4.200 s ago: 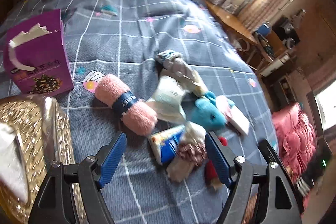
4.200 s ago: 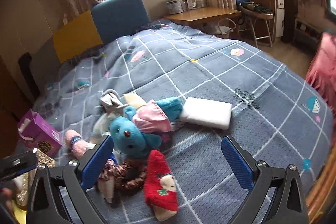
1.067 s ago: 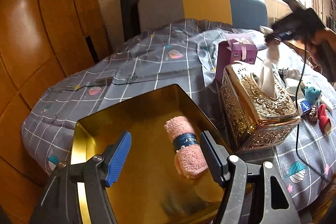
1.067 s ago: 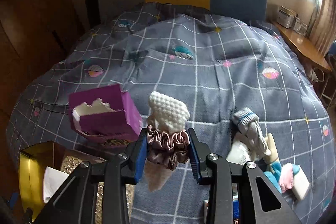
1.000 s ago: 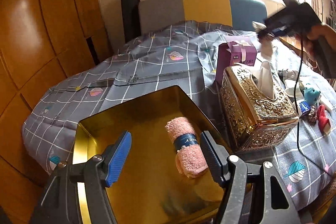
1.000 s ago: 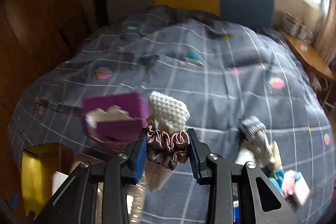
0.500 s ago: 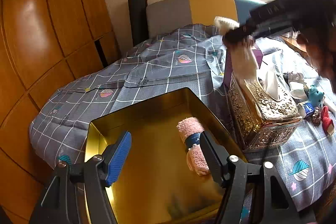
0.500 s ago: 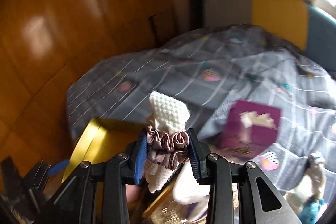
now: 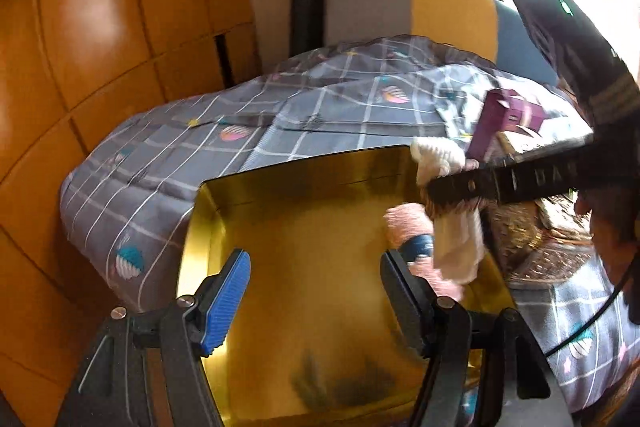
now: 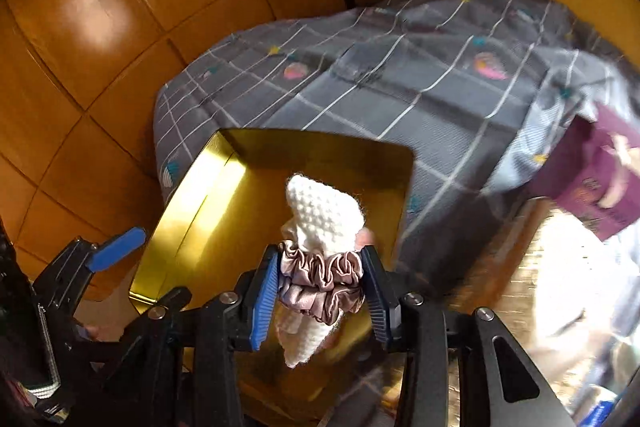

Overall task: Organize soft objects
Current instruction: 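Release the towel roll in the tray while right tool carries knit item into tray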

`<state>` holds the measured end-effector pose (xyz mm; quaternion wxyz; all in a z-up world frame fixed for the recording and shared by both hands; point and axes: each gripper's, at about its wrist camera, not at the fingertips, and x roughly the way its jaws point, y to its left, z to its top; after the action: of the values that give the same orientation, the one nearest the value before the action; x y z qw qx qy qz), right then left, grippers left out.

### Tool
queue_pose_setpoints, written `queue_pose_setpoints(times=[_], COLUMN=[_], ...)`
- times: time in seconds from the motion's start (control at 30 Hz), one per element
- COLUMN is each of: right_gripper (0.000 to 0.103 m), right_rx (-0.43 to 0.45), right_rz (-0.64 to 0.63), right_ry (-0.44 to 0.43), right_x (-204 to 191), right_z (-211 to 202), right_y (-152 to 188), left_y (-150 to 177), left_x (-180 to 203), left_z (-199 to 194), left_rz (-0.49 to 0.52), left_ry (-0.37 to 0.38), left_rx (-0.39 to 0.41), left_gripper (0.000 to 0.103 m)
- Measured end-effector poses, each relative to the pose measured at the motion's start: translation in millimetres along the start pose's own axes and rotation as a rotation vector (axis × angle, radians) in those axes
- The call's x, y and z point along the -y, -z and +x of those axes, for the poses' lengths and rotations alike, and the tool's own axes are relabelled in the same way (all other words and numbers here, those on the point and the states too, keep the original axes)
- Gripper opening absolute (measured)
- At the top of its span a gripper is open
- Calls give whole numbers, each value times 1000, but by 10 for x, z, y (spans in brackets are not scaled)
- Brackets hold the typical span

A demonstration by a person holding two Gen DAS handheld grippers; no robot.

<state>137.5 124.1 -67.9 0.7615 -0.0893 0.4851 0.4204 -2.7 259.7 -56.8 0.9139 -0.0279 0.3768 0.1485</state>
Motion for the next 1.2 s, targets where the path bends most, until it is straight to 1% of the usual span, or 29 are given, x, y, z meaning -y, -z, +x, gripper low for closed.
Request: queue_pose_setpoints(times=[0.03, 0.07, 0.1, 0.13, 0.23, 0.3, 0.43, 0.5, 0.6, 0.87, 1.03, 1.2], right_gripper=[45, 54, 65, 69, 69, 69, 72, 76, 78, 85, 88, 88], right_rx=[-5, -8, -6, -2, -3, 9, 86, 126, 180, 293, 338, 370], right_rz=[2, 5, 11, 12, 2, -17, -76, -97, -115, -56, -3, 66], right_ry=[-6, -2, 9, 17, 47, 83, 186, 227, 280, 358, 403, 437], right_x=[-23, -36, -50, -62, -78, -100, -203, -240, -262, -104, 59, 287], right_z=[61, 104, 137, 158, 171, 141, -55, -169, -346, -792, -1028, -1238], right_y=[-4, -6, -4, 4, 35, 67, 206, 279, 387, 662, 818, 968], left_y=[-1, 0, 5, 10, 19, 20, 7, -3, -14, -65, -76, -77], left_x=[-50, -94, -124, -151, -187, -181, -117, -62, 16, 226, 392, 542], left_z=[6, 11, 9, 11, 17, 24, 2, -33, -93, -239, -318, -387], left_rz=[-17, -28, -33, -38, -45, -40, -27, -11, 13, 63, 102, 142], left_ry=[-6, -10, -16, -25, -25, -25, -9, -8, 1, 31, 55, 82], left_rx=[-3, -2, 0, 1, 3, 2, 6, 17, 33, 63, 76, 89], left_gripper=[68, 68, 68, 68, 68, 68, 68, 68, 68, 68, 68, 68])
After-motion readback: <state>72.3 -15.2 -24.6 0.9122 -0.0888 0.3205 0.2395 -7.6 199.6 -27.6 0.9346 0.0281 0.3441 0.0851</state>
